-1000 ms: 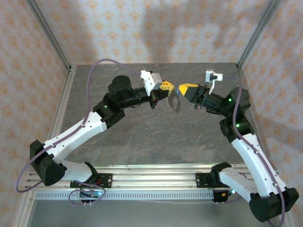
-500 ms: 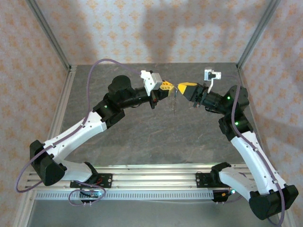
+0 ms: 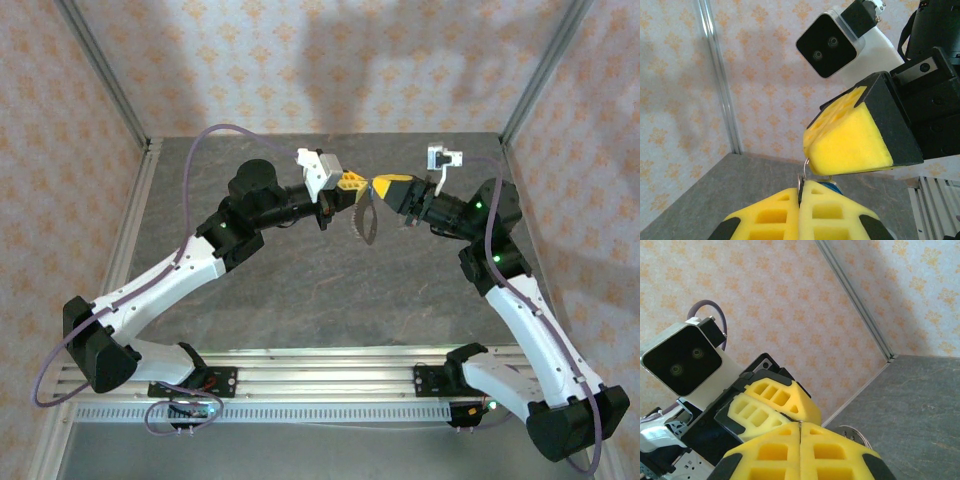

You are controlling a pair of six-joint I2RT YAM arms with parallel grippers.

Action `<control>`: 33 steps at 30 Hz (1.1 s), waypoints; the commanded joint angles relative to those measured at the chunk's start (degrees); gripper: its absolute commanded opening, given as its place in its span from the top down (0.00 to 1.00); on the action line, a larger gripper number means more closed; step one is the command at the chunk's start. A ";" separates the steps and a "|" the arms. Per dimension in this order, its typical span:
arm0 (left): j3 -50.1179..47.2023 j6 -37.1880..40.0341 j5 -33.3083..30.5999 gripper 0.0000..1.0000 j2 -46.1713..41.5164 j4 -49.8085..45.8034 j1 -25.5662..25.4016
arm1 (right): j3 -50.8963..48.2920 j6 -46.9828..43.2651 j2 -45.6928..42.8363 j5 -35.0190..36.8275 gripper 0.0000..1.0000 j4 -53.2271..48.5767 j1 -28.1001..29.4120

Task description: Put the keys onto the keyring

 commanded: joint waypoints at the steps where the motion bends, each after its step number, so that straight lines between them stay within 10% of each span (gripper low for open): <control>1: 0.84 -0.74 0.37 1.00 0.20 3.58 -0.58 | 2.57 -0.93 0.01 1.13 1.00 3.00 0.38; 33: 1.46 -1.49 -0.48 1.00 0.39 4.20 -0.56 | -0.61 -0.93 -1.02 0.22 1.00 1.19 0.42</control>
